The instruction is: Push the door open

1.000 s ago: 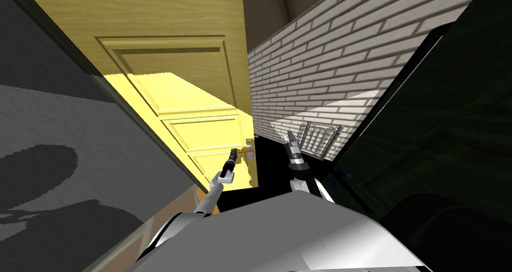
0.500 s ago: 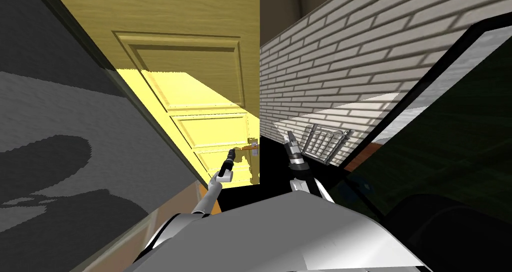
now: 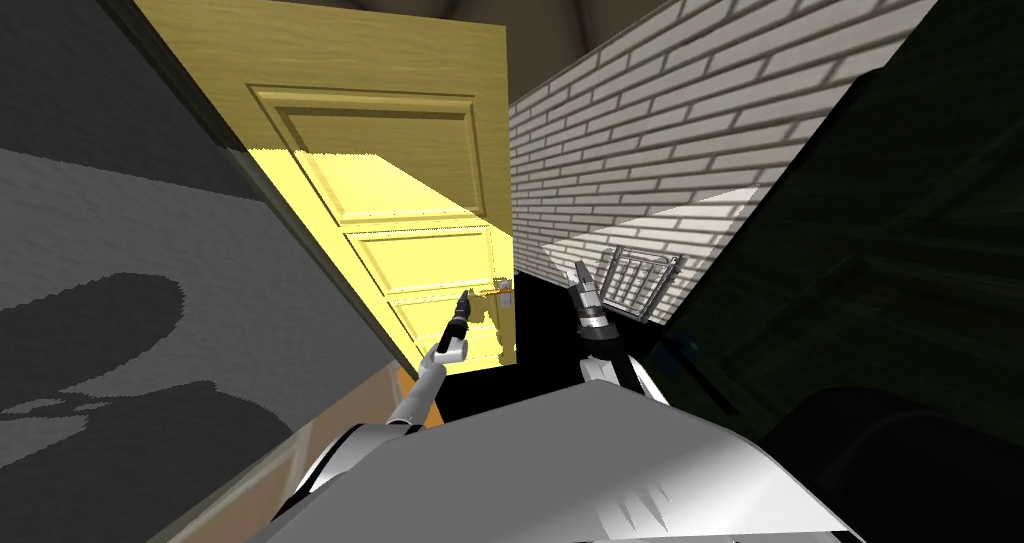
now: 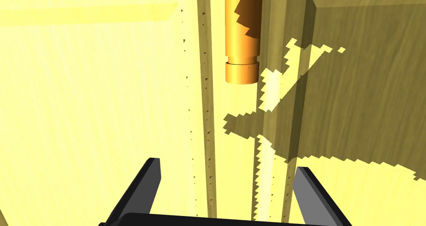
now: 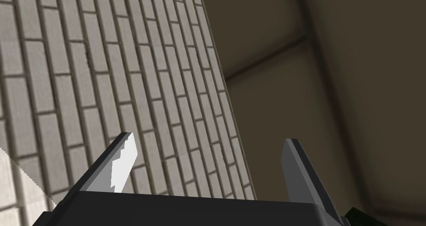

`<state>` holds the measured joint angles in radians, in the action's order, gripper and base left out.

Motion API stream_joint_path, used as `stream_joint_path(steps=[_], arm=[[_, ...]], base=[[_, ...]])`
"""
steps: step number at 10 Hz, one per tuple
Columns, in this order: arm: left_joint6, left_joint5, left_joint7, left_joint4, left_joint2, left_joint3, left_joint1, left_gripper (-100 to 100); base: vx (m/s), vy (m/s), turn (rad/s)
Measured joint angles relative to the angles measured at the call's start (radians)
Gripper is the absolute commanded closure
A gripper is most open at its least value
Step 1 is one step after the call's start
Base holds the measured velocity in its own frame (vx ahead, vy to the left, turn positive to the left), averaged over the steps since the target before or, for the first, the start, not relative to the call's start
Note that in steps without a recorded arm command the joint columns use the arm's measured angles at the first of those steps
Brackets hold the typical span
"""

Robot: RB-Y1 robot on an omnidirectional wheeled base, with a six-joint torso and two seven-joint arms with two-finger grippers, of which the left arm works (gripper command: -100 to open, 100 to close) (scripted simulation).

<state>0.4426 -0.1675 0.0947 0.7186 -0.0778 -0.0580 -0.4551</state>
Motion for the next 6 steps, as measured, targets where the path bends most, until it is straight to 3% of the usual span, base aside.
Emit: stream_joint_path(steps=[6], arm=[[0.02,-0.15,0.151,-0.01,0.033,0.002,-0.007,-100]], base=[[-0.097,-0.009,-0.074]])
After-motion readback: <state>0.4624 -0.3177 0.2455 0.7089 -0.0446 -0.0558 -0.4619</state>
